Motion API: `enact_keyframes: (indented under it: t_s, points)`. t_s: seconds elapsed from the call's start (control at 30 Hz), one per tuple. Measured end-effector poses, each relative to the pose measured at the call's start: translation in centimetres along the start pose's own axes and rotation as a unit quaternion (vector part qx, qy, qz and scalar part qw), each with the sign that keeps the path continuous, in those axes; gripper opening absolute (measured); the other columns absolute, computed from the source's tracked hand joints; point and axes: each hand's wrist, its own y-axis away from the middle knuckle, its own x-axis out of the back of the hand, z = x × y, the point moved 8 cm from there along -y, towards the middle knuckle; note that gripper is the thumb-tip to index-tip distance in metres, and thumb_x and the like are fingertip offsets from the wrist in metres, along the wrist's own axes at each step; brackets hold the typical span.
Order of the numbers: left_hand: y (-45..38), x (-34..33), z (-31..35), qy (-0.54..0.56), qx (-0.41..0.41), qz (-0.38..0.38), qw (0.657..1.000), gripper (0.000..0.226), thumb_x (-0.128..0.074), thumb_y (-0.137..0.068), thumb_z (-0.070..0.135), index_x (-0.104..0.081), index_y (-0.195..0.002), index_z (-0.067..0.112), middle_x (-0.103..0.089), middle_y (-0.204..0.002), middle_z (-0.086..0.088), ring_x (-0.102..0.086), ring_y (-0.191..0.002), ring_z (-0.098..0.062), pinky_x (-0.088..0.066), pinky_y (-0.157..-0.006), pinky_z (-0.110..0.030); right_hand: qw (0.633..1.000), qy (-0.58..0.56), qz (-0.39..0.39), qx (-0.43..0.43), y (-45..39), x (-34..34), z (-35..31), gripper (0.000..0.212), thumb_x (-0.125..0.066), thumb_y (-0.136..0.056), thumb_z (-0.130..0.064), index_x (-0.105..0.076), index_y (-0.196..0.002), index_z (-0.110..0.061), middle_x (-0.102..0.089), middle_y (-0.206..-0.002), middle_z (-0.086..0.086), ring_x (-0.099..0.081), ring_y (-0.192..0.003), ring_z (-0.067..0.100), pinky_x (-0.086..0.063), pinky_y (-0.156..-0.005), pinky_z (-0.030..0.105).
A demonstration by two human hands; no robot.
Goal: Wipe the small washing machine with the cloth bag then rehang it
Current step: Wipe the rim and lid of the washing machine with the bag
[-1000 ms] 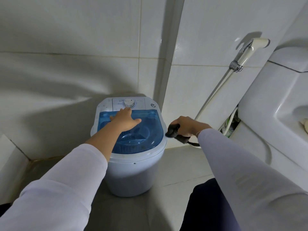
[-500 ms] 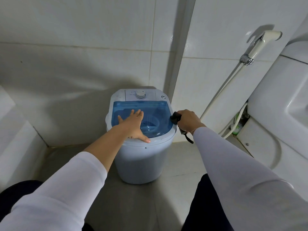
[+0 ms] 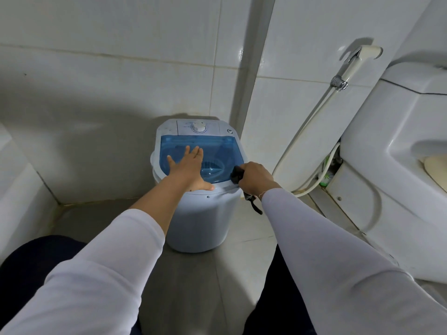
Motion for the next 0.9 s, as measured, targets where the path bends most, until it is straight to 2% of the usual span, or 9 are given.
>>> enact_keyframes:
  t_s: [0.1, 0.2, 0.27, 0.43, 0.57, 0.7, 0.8, 0.9]
  points:
    - [0.7, -0.2, -0.3, 0.004, 0.007, 0.026, 1.000, 0.112, -0.059, -0.078, 0.063, 0.008, -0.151, 0.011, 0.011, -0.161, 0.000, 0.015, -0.148, -0.022, 0.000, -0.113, -0.063, 1.000, 0.016, -0.005, 0.009, 0.8, -0.4, -1.2, 0.028, -0.050, -0.090, -0.014, -0.061, -0.115, -0.008, -0.064, -0.113, 0.014, -0.060, -0.102, 0.030, -0.050, -0.084, 0.035]
    - [1.4, -0.6, -0.8, 0.037, 0.009, 0.042, 0.998, 0.109, -0.057, -0.080, 0.062, 0.008, -0.151, 0.012, 0.011, -0.161, 0.000, 0.016, -0.148, -0.021, 0.002, -0.114, -0.063, 1.000, 0.023, -0.010, 0.018, 1.3, -0.8, -2.1, 0.026, -0.049, -0.090, -0.015, -0.061, -0.111, -0.007, -0.065, -0.109, 0.015, -0.059, -0.092, 0.029, -0.049, -0.079, 0.034]
    - [1.8, -0.9, -1.7, 0.067, 0.017, 0.046, 0.997, 0.110, -0.059, -0.080, 0.060, 0.010, -0.151, 0.013, 0.014, -0.161, 0.001, 0.018, -0.147, -0.020, 0.002, -0.114, -0.062, 0.999, 0.033, -0.012, 0.025, 1.5, -1.1, -2.8, 0.025, -0.049, -0.091, -0.016, -0.061, -0.110, -0.006, -0.066, -0.106, 0.014, -0.054, -0.084, 0.026, -0.047, -0.075, 0.032]
    - [3.3, -1.4, -4.8, 0.137, 0.073, 0.081, 0.985, 0.121, -0.067, -0.074, 0.059, 0.017, -0.150, 0.016, 0.019, -0.160, -0.003, 0.019, -0.147, -0.024, 0.000, -0.112, -0.067, 0.998, 0.047, -0.022, 0.038, 1.6, -1.8, -4.3, 0.028, -0.051, -0.089, -0.015, -0.059, -0.115, -0.008, -0.066, -0.105, 0.013, -0.058, -0.085, 0.026, -0.051, -0.081, 0.033]
    - [4.2, -2.2, -6.2, 0.219, 0.131, 0.094, 0.962, 0.129, -0.073, -0.068, 0.058, 0.020, -0.149, 0.019, 0.015, -0.160, -0.009, 0.015, -0.147, -0.029, -0.002, -0.109, -0.069, 0.996, 0.057, -0.022, 0.064, 1.7, -2.4, -5.7, 0.028, -0.052, -0.088, -0.014, -0.060, -0.115, -0.008, -0.067, -0.104, 0.013, -0.056, -0.081, 0.024, -0.051, -0.079, 0.033]
    - [4.5, -2.2, -6.3, 0.256, 0.145, 0.118, 0.949, 0.132, -0.077, -0.066, 0.053, 0.020, -0.149, 0.019, 0.010, -0.160, -0.011, 0.011, -0.148, -0.031, -0.004, -0.109, -0.069, 0.992, 0.080, -0.028, 0.094, 1.9, -2.9, -7.1, 0.029, -0.055, -0.087, -0.012, -0.061, -0.115, -0.010, -0.066, -0.107, 0.013, -0.056, -0.084, 0.023, -0.051, -0.080, 0.032]
    - [4.9, -2.1, -6.5, 0.280, 0.153, 0.135, 0.938, 0.133, -0.079, -0.065, 0.050, 0.020, -0.148, 0.018, 0.007, -0.160, -0.012, 0.009, -0.148, -0.031, -0.005, -0.109, -0.070, 0.986, 0.085, -0.070, 0.126, 1.9, -3.3, -7.6, 0.032, -0.053, -0.088, -0.008, -0.062, -0.118, -0.013, -0.065, -0.107, 0.011, -0.061, -0.096, 0.026, -0.052, -0.083, 0.033]
    - [5.5, -2.5, -6.8, 0.319, 0.154, 0.150, 0.923, 0.134, -0.080, -0.065, 0.049, 0.021, -0.148, 0.018, 0.006, -0.161, -0.009, 0.007, -0.148, -0.031, -0.005, -0.109, -0.069, 0.978, 0.079, -0.121, 0.152, 1.6, -2.2, -7.3, 0.041, -0.045, -0.086, -0.001, -0.062, -0.119, -0.019, -0.064, -0.103, 0.007, -0.061, -0.095, 0.026, -0.047, -0.075, 0.030]
